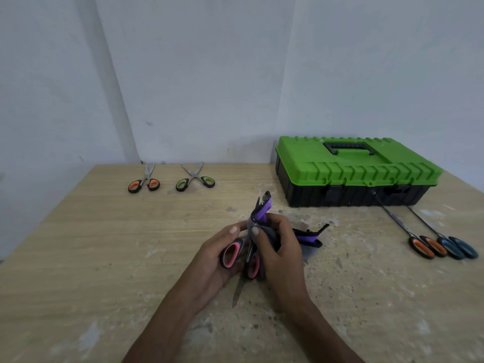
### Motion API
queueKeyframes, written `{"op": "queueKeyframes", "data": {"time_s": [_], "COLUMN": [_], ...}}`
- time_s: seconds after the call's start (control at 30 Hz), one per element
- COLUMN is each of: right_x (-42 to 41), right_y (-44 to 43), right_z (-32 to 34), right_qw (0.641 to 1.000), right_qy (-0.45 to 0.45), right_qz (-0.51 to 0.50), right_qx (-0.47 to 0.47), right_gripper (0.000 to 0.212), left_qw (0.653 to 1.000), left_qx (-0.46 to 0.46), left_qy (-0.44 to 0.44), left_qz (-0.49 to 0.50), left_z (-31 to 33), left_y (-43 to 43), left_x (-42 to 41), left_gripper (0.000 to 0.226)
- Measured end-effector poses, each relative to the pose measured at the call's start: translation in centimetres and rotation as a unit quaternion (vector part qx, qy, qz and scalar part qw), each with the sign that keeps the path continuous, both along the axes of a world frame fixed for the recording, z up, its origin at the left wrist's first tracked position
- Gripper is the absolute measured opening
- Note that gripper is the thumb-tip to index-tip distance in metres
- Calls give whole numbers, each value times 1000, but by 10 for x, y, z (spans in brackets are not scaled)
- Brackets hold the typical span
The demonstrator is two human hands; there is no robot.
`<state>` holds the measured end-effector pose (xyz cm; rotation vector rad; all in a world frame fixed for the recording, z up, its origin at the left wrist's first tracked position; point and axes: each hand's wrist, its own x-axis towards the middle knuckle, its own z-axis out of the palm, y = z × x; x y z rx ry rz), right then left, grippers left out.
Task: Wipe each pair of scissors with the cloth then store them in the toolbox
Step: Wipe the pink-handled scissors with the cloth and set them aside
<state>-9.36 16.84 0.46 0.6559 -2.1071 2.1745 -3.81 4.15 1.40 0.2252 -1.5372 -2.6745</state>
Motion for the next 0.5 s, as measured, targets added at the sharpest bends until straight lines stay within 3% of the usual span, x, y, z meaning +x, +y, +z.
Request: {"op": "queueKeyframes", "data": {"time_s": [0.17,0.33,0.4,0.5], "right_x": [-5,-8,-10,-15], "right_y": [2,3,3,5], "right_z": [0,-2,-3,-2], "right_qw": [999,997,993,986], "right_qy": [-32,-55,-83,-127], "right_qz": [9,-9,-19,-19], "right_qx": [-38,-59,-82,-108], "right_gripper": [14,14,14,18], "left_qw": [998,998,998,973], "left_qx": [65,44,-20,-199], "left_qy": [0,12,13,24], "left_qz": [-3,33,63,112], "left_z": [1,-4,-5,-8], "left_y": [-1,4,5,1], "left_x": [-1,-3,-1,1], "left_gripper": [39,32,26,13]}}
